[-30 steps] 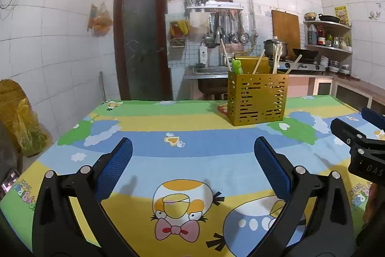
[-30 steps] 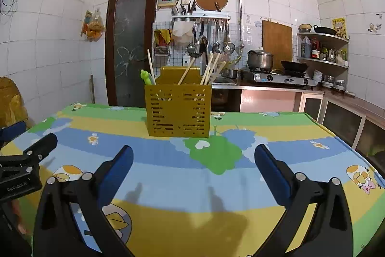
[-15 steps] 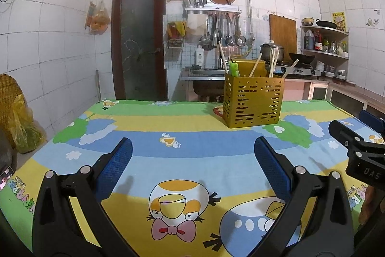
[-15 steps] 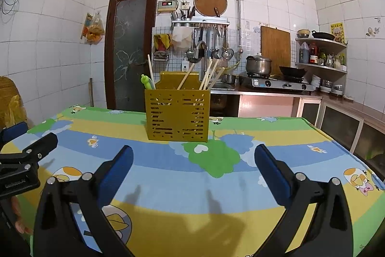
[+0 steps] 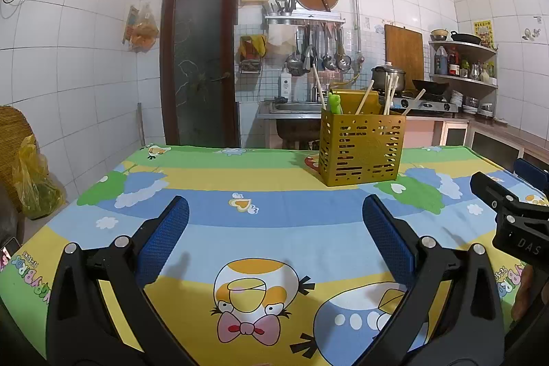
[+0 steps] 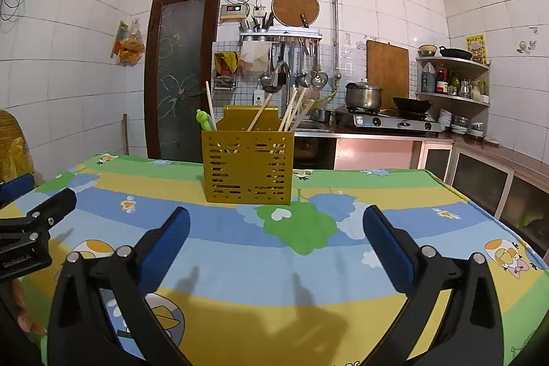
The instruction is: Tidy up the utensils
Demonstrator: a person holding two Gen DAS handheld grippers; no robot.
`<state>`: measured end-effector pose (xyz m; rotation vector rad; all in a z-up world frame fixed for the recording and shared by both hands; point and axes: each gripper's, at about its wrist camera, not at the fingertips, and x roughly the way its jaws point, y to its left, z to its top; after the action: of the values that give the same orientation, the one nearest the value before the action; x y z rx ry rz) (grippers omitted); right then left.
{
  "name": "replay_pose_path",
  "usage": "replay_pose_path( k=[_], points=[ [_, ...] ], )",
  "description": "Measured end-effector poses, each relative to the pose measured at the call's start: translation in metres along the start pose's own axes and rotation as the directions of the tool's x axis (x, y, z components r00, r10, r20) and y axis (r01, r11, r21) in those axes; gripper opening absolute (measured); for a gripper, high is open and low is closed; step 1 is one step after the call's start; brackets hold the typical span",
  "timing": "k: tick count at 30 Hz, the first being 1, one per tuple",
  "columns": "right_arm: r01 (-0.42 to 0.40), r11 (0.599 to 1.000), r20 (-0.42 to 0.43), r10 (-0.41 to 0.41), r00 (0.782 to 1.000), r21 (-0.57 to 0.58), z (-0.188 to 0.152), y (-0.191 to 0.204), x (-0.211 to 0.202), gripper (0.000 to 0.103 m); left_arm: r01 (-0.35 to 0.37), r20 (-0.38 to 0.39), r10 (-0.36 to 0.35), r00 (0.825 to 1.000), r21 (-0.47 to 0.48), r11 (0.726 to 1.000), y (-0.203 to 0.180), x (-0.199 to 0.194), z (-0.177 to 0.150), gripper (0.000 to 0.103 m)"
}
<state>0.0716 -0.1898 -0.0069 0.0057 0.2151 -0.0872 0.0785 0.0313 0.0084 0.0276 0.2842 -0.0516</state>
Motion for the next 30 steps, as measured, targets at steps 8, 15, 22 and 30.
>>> replay_pose_path(
  k=[8,15,22,30],
  points=[
    [0.011,1.0,-0.001,-0.011,1.0,0.006,-0.0007,-0.0016,-0.0008,0.098,0.003,0.004,-0.003,1.0,-0.001,1.0,0.0005,-0.0003,-0.0005,0.098],
    [0.012,1.0,-0.002,-0.012,1.0,0.006,-0.0005,-0.0028,-0.0007,0.098,0.003,0.005,-0.003,1.0,-0.001,1.0,0.0001,-0.0008,-0.0007,0.098],
    [0.013,1.0,-0.002,-0.013,1.0,0.005,-0.0005,-0.0035,-0.0008,0.098,0.003,0.006,-0.003,1.0,-0.002,1.0,-0.0003,-0.0007,-0.0009,0.098],
    [0.014,1.0,-0.002,-0.014,1.0,0.005,-0.0007,-0.004,-0.0009,0.098,0.004,0.004,-0.004,1.0,-0.006,1.0,0.0001,-0.001,-0.0009,0.098]
  ],
)
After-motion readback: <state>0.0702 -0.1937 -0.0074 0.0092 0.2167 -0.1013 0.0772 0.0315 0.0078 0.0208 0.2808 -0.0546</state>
